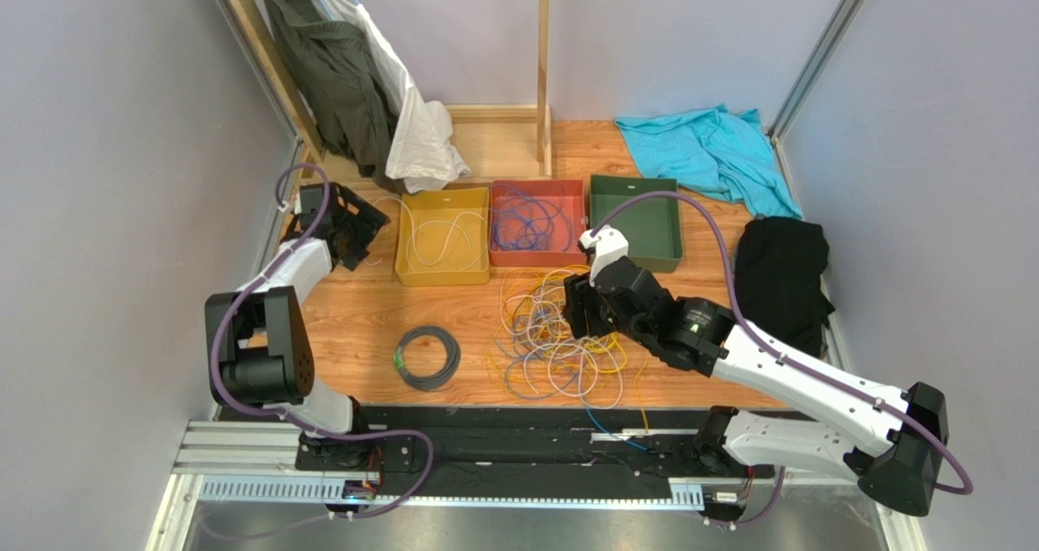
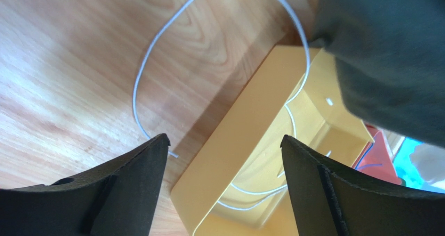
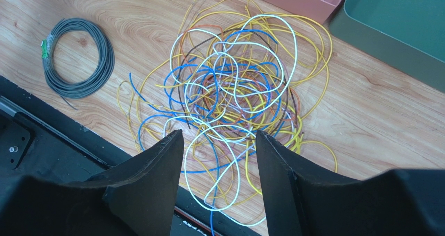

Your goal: Untangle the cables

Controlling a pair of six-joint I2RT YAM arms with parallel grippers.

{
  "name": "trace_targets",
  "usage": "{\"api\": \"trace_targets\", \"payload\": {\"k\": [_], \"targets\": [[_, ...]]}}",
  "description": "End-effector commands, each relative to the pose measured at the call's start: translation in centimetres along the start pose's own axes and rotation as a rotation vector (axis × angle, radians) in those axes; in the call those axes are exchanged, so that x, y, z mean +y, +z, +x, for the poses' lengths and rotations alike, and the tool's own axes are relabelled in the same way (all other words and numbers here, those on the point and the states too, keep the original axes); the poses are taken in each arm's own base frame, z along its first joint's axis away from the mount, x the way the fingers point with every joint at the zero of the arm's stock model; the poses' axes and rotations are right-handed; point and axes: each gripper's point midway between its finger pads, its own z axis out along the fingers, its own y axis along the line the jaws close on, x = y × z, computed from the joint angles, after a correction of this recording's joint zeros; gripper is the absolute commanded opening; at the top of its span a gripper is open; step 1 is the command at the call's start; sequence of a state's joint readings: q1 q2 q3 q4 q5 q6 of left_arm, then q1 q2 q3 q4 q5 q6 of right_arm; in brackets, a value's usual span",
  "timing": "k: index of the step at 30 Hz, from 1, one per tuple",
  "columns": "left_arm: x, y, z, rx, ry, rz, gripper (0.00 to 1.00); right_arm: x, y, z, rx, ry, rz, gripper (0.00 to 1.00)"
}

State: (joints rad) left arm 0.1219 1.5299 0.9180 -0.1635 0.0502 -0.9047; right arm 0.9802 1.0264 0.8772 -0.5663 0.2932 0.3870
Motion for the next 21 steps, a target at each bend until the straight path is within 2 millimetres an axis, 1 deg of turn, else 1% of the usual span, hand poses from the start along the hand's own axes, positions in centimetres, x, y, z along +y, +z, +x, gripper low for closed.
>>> {"api": "trace_targets", "payload": {"k": [1,3,4,8,9,10,13,15,16,17,21], "targets": [[0.2,0.0,2.0,0.065,-0.094,0.043,0.86,0.5,-0.6,-2.0,-0.066,0.008,-0.025,0.57],[0.2,0.2,2.4,0.071,-0.125,0.058,0.82,0.3,-0.6,-1.8,-0.065,0.011,-0.020,0.57],[0.6,0.3,2.9,0.086,-0.135,0.052,0.81,0.4,-0.6,-1.8,-0.064,0.013,-0.022,0.57],[1.6,0.7,4.1,0.107,-0.169,0.039,0.79,0.3,-0.6,-1.6,-0.059,0.013,-0.020,0.57],[1.4,0.6,3.9,0.093,-0.181,0.052,0.79,0.3,-0.5,-1.5,-0.058,0.013,-0.019,0.57],[1.8,0.6,4.2,0.093,-0.187,0.045,0.78,0.3,-0.5,-1.5,-0.057,0.013,-0.016,0.57],[2.4,0.8,4.3,0.091,-0.197,0.027,0.77,0.4,-0.5,-1.5,-0.056,0.009,-0.020,0.57],[2.8,1.0,4.0,0.082,-0.220,0.016,0.75,0.3,-0.5,-1.5,-0.056,0.009,-0.017,0.57],[3.4,1.1,4.1,0.080,-0.232,0.002,0.74,0.3,-0.5,-1.5,-0.056,0.007,-0.017,0.57],[3.3,1.3,3.7,0.065,-0.242,0.013,0.73,0.3,-0.5,-1.4,-0.052,0.006,-0.015,0.57],[4.4,1.9,2.8,0.045,-0.299,-0.011,0.67,0.1,-0.5,-1.4,-0.051,0.001,-0.009,0.57]]}}
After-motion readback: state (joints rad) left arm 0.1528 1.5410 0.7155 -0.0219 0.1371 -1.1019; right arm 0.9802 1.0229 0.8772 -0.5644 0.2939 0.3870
